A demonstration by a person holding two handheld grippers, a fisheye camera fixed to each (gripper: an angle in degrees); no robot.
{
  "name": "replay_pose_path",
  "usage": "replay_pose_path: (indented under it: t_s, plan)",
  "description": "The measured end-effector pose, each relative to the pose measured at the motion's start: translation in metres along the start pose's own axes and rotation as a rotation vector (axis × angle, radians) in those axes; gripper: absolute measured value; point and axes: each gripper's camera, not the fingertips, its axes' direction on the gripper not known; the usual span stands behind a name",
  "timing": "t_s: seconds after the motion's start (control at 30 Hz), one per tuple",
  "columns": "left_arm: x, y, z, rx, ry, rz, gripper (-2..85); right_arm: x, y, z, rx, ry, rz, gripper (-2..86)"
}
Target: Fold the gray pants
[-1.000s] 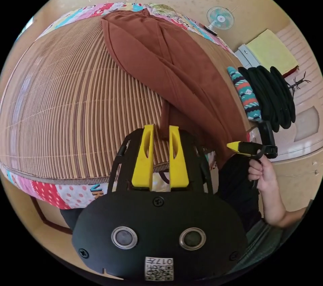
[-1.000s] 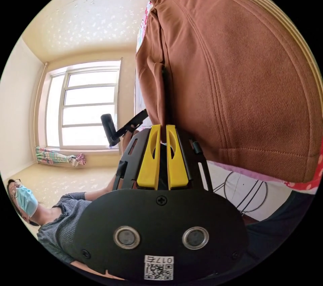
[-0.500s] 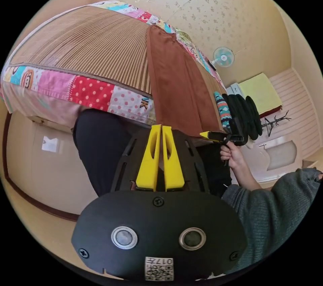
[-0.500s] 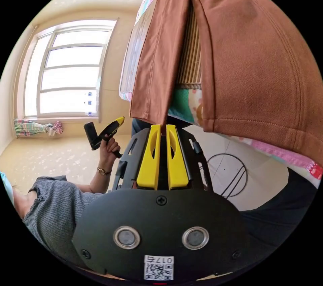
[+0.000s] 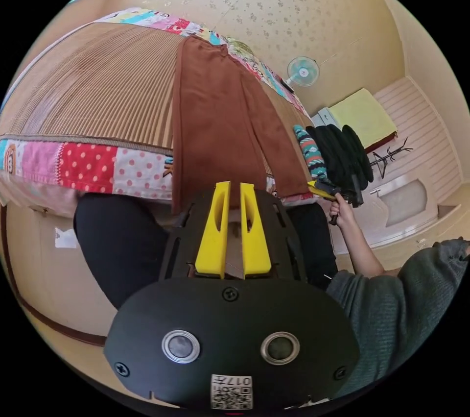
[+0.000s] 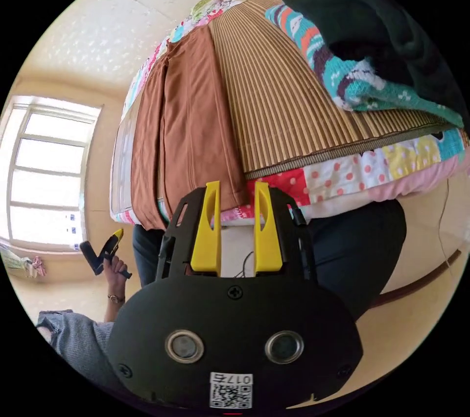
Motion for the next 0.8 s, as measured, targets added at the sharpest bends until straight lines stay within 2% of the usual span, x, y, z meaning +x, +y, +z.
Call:
replay_pose_path:
  t_s: [0.07,0.13,0.2,0.33,0.47,0.57,0.73,0.8]
  plan:
    - [0.017,-0.015,0.012,-0.007,0.135,0.026,4.6,-0.008,0.013,-0.007,0.05,-0.009,0.001,7.1]
    - [0.036,-0.031,0.023,-0.034,0.327,0.045,7.5,-0.034,0.034,-0.033,0.192,-0.156,-0.075,5.1]
    - [0.071,-0.051,0.029,-0.071,0.48,0.09,12.4,-0.066,0.042,-0.046,0.228,-0.235,-0.175,4.2]
    - [0.114,-0.083,0.02,-0.124,0.442,0.155,17.2,-0.158,0.047,-0.034,0.108,-0.301,-0.472,3.3]
    - [0.107,-0.125,0.029,-0.216,0.405,0.115,20.4,-0.209,0.051,0.002,-0.014,-0.312,-0.601,3.1]
    - [0.089,-0.137,0.044,-0.293,0.432,0.097,15.9,-0.233,0.053,0.026,-0.129,-0.294,-0.696,3.0]
    - [0.084,-0.12,0.04,-0.315,0.291,0.152,0.7,-0.229,0.001,0.035,-0.452,-0.405,-0.812,2.2]
    - [0.083,-0.11,0.04,-0.301,0.293,0.149,-0.4,-0.216,-0.041,0.021,-0.32,-0.319,-0.714,1.9]
